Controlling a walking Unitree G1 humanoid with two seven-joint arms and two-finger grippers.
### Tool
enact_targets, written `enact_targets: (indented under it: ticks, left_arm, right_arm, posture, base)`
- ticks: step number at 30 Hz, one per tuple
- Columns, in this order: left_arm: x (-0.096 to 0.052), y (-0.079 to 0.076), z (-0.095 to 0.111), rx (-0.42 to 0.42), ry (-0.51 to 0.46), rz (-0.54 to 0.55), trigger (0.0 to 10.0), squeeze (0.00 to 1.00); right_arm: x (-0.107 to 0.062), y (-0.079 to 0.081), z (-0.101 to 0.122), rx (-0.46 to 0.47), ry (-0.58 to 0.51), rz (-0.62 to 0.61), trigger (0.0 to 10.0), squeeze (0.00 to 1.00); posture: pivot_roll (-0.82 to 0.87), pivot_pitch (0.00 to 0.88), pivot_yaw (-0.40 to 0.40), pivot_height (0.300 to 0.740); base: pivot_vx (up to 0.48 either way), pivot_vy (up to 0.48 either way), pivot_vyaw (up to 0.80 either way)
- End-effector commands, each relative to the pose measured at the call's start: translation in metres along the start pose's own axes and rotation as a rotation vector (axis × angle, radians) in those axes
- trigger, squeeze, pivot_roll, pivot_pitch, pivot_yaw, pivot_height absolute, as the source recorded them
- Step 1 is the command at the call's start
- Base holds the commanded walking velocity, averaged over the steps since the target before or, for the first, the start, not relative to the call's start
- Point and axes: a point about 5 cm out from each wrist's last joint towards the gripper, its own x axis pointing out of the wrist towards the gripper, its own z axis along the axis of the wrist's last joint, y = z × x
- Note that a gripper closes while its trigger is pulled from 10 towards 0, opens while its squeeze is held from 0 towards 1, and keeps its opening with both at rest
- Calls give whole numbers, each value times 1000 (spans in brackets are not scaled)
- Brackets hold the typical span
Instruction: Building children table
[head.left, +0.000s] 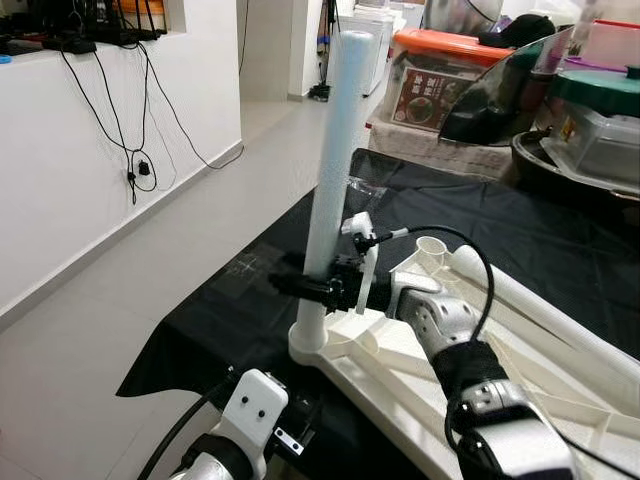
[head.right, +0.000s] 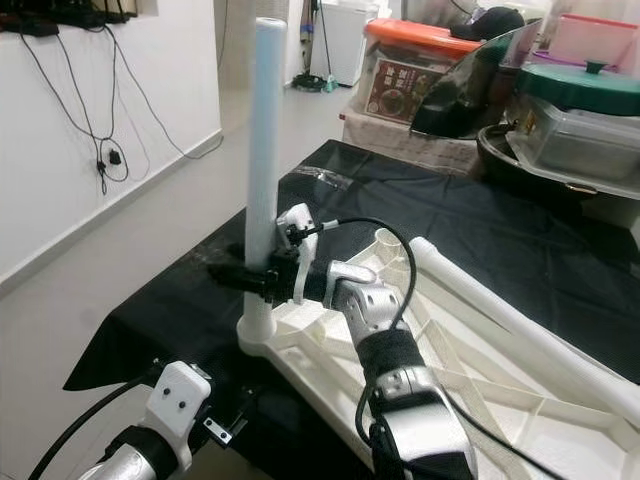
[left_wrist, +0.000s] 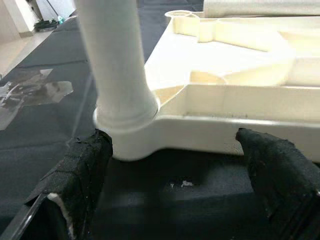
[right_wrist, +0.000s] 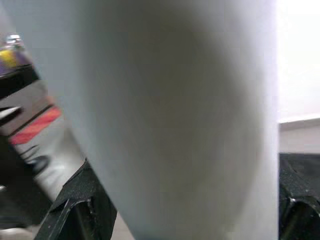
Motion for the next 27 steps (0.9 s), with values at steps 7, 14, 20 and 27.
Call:
enact_targets:
  ticks: [7, 14, 20, 27]
  left_arm:
    - [-1, -3, -2, -17, 10, -4, 10000, 0]
    - [-1, -4, -2, -17, 9, -5, 10000, 0]
    - [-1, -4, -2, -19, 9, -6, 10000, 0]
    - [-1, -3, -3, -20, 12, -7, 10000, 0]
  right_arm:
    - [21, 9, -3, -44, 17, 133, 0, 0]
    - [20, 6, -9, -126, -29, 12, 0, 0]
    - [13, -4, -9, -148, -71, -211, 0, 0]
    - [-30, -27, -14, -160, -127, -1031, 0, 0]
  posture:
    - [258, 0, -130, 740]
    - [249, 0, -126, 740]
    - [245, 0, -126, 740]
    - [227, 0, -115, 740]
  base:
    - [0, 0, 0]
    - [0, 0, 0]
    - [0, 0, 0]
    - [0, 0, 0]
